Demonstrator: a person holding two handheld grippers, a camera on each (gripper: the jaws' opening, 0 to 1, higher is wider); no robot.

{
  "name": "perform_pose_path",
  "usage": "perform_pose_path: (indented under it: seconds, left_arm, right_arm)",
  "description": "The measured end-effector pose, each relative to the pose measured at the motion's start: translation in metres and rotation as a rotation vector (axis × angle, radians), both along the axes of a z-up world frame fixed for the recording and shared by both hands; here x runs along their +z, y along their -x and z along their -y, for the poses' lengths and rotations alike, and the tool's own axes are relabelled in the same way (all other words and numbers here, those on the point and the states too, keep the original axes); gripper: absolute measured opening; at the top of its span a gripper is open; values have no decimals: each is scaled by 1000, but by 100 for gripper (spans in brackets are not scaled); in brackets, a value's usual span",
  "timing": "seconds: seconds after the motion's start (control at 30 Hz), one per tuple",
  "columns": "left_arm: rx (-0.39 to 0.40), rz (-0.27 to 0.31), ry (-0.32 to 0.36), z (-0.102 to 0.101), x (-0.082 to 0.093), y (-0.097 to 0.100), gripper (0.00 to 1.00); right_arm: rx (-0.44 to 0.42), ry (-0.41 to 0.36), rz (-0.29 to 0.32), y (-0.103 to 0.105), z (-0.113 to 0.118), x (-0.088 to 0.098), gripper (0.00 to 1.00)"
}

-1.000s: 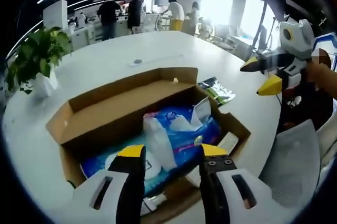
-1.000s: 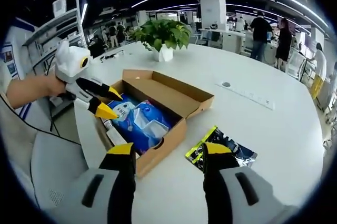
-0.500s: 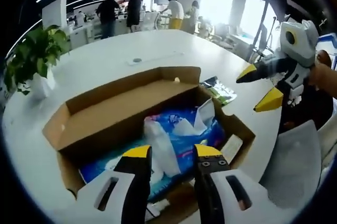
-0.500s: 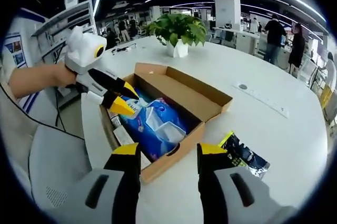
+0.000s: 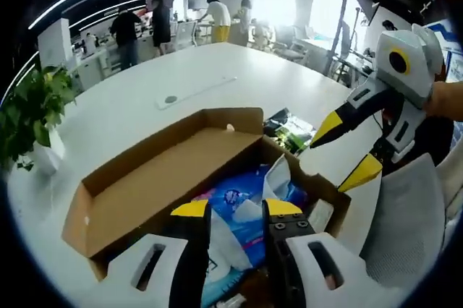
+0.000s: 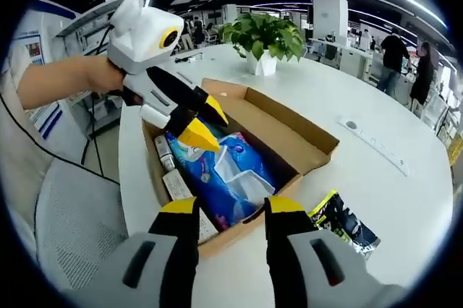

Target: Operate the shoe box by opening the lid, removing the specified soft item, and placing it in the target area until the item is outside and the box remains undamaged.

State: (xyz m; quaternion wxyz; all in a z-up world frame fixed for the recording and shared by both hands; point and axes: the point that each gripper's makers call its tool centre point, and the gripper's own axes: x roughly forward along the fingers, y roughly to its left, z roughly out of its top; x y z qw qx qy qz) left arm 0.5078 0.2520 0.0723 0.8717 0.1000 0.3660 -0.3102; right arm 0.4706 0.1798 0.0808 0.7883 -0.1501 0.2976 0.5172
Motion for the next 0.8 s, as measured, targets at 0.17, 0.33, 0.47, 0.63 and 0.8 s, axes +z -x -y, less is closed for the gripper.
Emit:
perform_pose_path:
  seconds: [0.17,0.33,0.47,0.63,0.8]
  left_arm:
    - [-91,4,-63,11,-5,-6,25]
    - [-162,5,-118,18,-12,-10,22]
    - [-220,-13,-165,21,-22,-9,22]
    - [-319,-11,-231,25,-30,-3,22]
    - [-335,-4,-276,21,-37,-7,16]
  right_arm:
    - [44,8,22,2,-9,-5,28]
    - [72,25,34,5,-15,-11,25]
    - [86,32,37,6,-21,-15,25]
    - [106,48,54,4,-28,-21,22]
    - [149,88,85,3,-36,-32,19]
